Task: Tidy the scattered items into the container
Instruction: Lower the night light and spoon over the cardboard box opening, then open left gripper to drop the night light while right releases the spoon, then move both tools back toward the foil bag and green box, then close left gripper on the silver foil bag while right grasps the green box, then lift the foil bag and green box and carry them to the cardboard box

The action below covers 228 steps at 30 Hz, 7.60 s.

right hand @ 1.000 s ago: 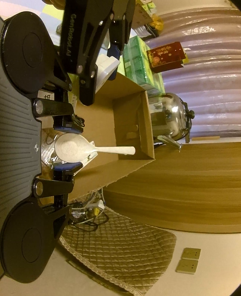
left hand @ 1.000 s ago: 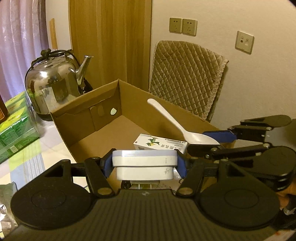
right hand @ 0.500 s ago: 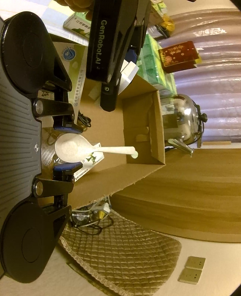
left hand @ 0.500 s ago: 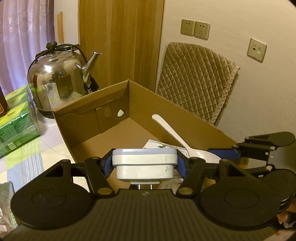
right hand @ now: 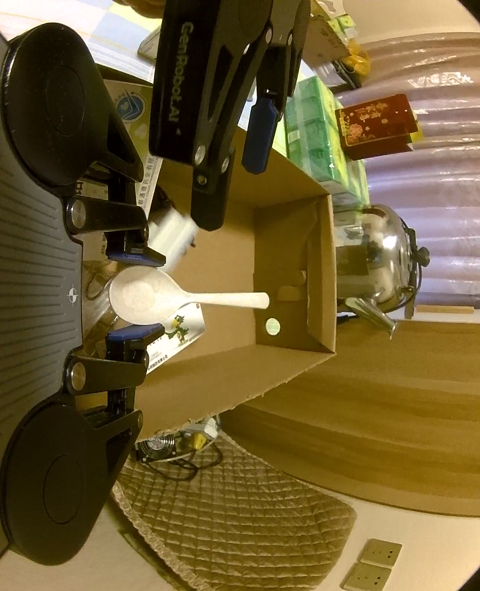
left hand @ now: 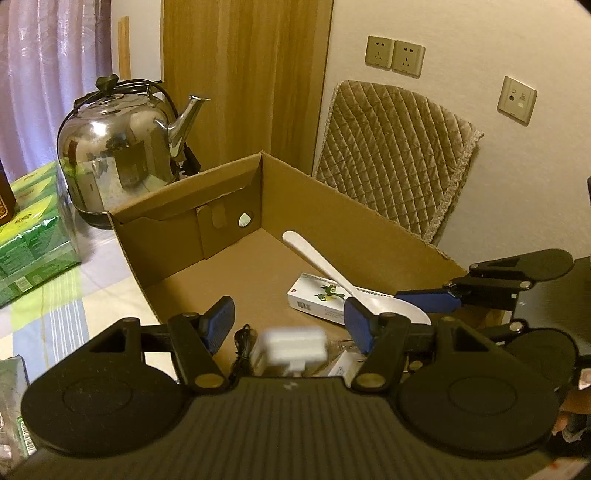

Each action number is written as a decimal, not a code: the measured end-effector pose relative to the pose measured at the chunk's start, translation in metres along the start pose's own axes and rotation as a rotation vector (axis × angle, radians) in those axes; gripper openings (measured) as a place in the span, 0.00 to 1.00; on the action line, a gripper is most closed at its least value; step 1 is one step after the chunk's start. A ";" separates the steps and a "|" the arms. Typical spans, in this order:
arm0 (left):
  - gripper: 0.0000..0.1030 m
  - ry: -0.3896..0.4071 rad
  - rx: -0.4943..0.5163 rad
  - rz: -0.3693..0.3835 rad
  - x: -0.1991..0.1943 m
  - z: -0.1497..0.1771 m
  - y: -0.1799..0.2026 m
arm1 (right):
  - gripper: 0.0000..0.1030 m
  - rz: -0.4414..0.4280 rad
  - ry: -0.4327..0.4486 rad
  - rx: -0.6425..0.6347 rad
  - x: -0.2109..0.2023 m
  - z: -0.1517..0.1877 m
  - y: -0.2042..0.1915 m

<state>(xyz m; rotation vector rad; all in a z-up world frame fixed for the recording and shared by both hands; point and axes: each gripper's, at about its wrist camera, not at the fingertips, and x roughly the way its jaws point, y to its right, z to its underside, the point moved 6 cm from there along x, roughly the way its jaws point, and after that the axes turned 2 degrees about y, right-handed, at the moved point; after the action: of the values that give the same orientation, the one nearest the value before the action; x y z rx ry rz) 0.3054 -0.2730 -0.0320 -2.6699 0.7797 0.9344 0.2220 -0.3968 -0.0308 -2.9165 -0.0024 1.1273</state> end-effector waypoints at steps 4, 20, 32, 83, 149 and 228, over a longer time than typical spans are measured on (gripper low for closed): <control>0.60 0.003 -0.009 0.001 -0.006 0.002 -0.001 | 0.29 -0.002 -0.006 -0.002 0.002 0.000 -0.001; 0.61 0.003 -0.022 -0.005 -0.015 0.005 -0.003 | 0.53 0.001 0.028 0.010 -0.004 -0.002 -0.003; 0.65 0.012 -0.022 -0.016 -0.038 0.010 0.002 | 0.53 0.015 0.054 0.008 -0.026 -0.005 -0.011; 0.97 -0.022 -0.353 -0.481 -0.269 0.193 -0.171 | 0.80 -0.251 0.040 -0.203 -0.057 0.020 -0.247; 0.21 -0.298 -0.345 -0.218 -0.183 0.213 -0.189 | 0.26 -0.267 -0.134 -0.101 0.037 0.041 -0.245; 0.52 -0.662 -0.295 -0.207 -0.128 0.238 -0.135 | 0.41 -0.290 -0.279 -0.137 0.007 0.100 -0.228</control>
<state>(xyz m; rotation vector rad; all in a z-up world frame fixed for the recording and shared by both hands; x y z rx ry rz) 0.1707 -0.0225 -0.1343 -2.3309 0.2253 1.8342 0.1607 -0.1674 -0.1057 -2.7168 -0.5062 1.5133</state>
